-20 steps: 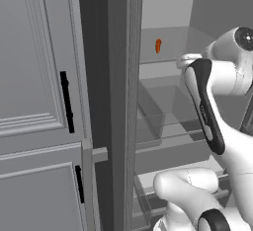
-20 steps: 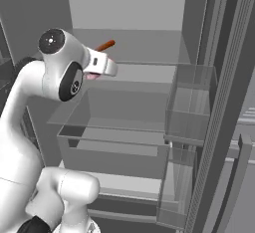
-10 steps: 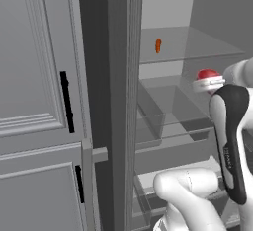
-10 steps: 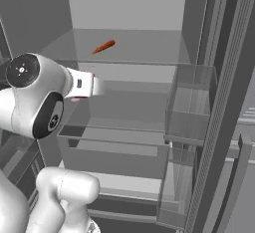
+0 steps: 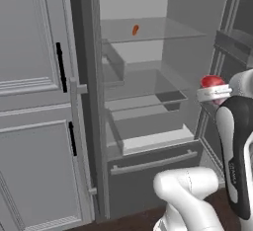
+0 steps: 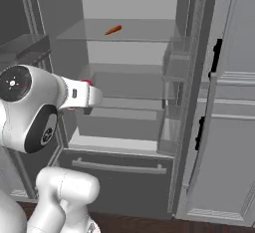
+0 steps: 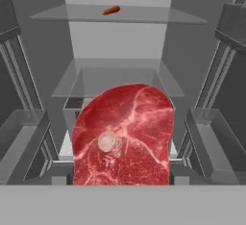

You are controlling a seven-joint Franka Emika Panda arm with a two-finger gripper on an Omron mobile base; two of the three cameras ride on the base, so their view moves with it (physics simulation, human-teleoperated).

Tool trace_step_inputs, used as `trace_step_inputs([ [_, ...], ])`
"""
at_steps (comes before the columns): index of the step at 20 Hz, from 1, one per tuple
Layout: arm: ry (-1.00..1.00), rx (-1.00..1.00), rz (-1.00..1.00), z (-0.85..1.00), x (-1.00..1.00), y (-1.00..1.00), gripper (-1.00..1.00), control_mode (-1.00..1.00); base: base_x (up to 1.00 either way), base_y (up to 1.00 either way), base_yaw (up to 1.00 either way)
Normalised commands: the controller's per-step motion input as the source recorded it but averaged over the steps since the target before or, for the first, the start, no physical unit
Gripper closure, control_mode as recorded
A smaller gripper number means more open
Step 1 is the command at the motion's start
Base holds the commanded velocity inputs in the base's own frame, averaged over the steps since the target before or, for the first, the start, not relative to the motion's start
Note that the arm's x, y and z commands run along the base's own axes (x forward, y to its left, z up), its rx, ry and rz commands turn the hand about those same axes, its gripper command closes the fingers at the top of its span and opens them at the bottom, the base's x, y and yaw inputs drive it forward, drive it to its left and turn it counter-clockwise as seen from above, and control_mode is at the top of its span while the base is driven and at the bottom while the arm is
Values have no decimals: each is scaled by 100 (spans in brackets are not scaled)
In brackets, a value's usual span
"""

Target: Place one carrot and one steak in each tupperware on the nearby counter, to pack two identical lunches.

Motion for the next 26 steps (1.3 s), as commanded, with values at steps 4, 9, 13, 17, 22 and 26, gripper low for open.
trace_step_inputs([
  [4,0,0,0,0,0,0,100,100,-100,-43,-37],
  [9,0,0,0,0,0,0,100,100,-76,-45,-52],
  [13,0,0,0,0,0,0,100,100,-30,-43,-60],
  [17,0,0,0,0,0,0,100,100,1,-33,-69],
  [22,0,0,0,0,0,0,100,100,14,-33,-67],
  [26,0,0,0,0,0,0,100,100,17,-35,-67],
])
